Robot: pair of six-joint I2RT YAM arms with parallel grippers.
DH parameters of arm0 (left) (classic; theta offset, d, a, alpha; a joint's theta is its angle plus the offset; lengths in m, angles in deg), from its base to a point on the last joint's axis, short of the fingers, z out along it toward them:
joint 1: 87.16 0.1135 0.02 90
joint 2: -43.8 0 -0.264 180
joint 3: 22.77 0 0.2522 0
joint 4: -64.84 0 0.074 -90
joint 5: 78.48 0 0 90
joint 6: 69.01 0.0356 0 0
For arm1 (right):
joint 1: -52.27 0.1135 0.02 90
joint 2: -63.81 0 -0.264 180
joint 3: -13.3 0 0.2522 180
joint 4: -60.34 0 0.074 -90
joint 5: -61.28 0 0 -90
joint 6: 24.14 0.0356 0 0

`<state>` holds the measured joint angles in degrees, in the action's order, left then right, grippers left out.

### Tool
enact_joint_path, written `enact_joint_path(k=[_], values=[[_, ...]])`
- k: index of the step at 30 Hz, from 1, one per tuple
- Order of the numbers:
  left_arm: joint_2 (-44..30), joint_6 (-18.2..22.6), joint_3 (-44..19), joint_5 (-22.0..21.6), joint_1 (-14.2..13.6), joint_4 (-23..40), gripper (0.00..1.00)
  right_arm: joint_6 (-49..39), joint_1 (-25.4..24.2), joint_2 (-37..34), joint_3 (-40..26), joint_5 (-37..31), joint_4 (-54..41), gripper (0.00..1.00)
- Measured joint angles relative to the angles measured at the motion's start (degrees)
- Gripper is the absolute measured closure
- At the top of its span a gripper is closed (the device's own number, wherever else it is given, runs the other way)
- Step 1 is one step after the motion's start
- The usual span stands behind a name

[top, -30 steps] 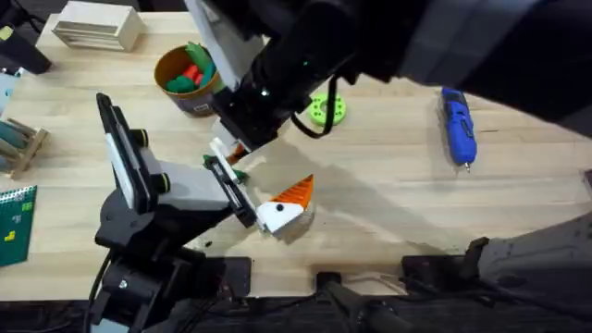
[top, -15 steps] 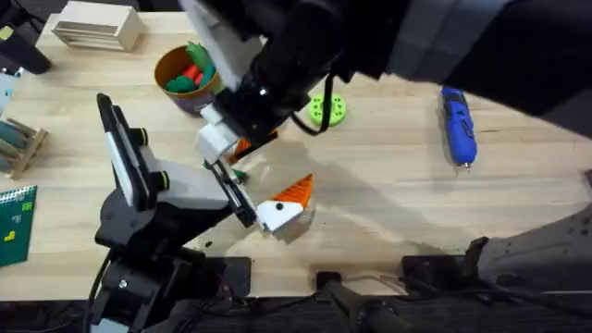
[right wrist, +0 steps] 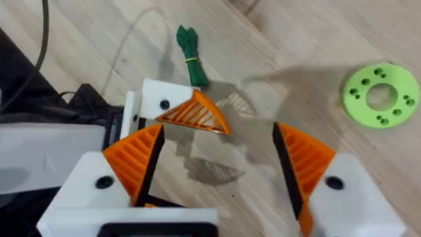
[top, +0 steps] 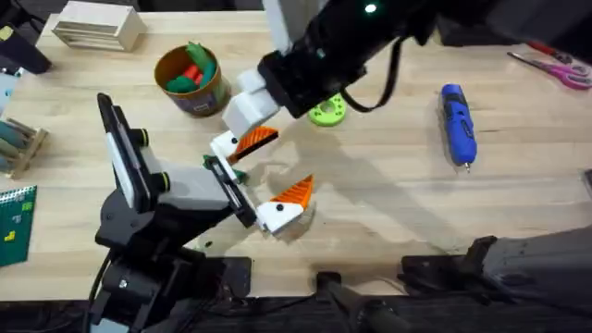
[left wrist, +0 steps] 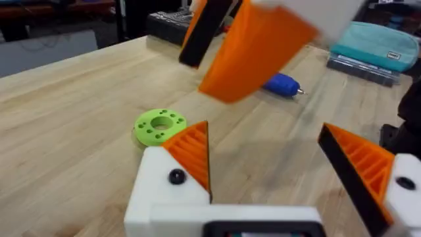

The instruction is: Pick up the gripper from the table and insert it into the empty holder that is missing its gripper. Then pick up a screw, insert it into the mounting hole, and use the screwdriver to tighten it. Finally, clean up the table by picking up the vegetable and placing it into the bucket.

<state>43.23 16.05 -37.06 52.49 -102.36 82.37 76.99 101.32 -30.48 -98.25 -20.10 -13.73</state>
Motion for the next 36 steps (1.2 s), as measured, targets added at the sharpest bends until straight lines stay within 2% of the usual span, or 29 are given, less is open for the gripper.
enact_joint_path(k=[11, 20, 21, 22, 24, 28, 30, 36], values=[[0.0, 0.0, 0.0, 0.0, 0.0, 0.0, 0.014, 7.7, -0.1, 20.4, 21.3, -1.7, 3.1, 0.012], [0.0, 0.0, 0.0, 0.0, 0.0, 0.0, 0.017, 11.7, -0.1, 41.0, 27.3, -0.6, 1.5, 0.012], [0.0, 0.0, 0.0, 0.0, 0.0, 0.0, 0.042, 11.8, -0.1, 42.7, 28.0, -0.4, 0.9, 0.012], [0.0, 0.0, 0.0, -0.1, 0.0, -0.1, 0.123, 12.0, -0.1, 43.9, 28.6, -0.3, 0.5, 0.012], [0.0, 0.0, 0.0, -0.1, 0.0, -0.1, 0.356, 12.4, -0.1, 45.7, 29.9, -0.1, -0.3, 0.012], [0.0, 0.4, 0.0, -0.2, 0.0, -0.1, 0.956, 12.9, -0.1, 46.7, 30.6, -0.1, -2.2, 0.012], [0.0, 0.4, 0.0, -0.2, 0.0, -0.1, 0.991, 12.9, -0.1, 46.7, 30.6, -0.9, -3.0, 0.012], [0.0, 0.4, 0.0, -0.3, 0.0, -0.1, 0.993, 15.4, -1.7, 46.7, 30.8, -7.7, -7.0, 0.012]])
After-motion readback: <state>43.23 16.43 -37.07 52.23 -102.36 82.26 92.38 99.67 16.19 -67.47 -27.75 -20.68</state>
